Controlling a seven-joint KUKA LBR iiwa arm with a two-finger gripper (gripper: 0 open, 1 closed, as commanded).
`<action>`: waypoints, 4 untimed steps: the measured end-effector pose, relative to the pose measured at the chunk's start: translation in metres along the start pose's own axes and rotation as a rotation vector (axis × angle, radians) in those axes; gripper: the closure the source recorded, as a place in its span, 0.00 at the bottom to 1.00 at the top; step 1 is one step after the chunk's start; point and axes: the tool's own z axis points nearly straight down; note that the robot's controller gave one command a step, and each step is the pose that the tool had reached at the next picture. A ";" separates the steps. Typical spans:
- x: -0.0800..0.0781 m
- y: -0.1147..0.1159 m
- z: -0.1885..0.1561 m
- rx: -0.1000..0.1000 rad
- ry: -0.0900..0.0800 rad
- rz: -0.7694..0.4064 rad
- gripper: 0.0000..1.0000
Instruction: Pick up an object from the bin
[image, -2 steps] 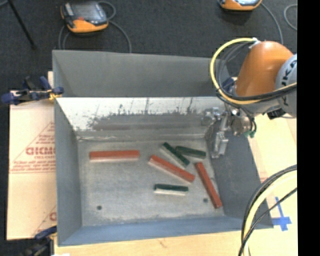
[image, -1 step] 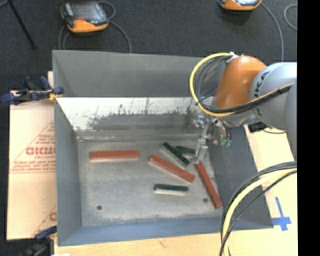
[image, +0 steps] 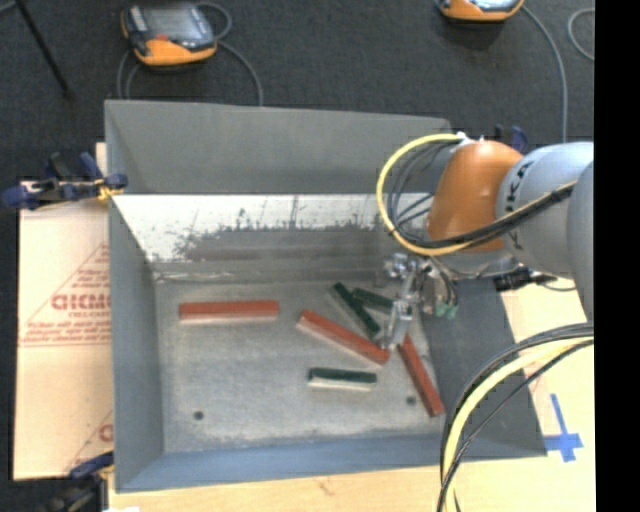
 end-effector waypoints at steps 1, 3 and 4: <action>0.002 0.051 0.006 -0.001 -0.006 0.161 1.00; 0.010 0.057 -0.043 0.003 0.006 0.138 1.00; 0.023 0.080 -0.089 0.001 0.001 0.039 1.00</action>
Offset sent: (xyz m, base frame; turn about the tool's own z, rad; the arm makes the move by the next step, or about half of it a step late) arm 0.0000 0.0000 0.0000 0.0000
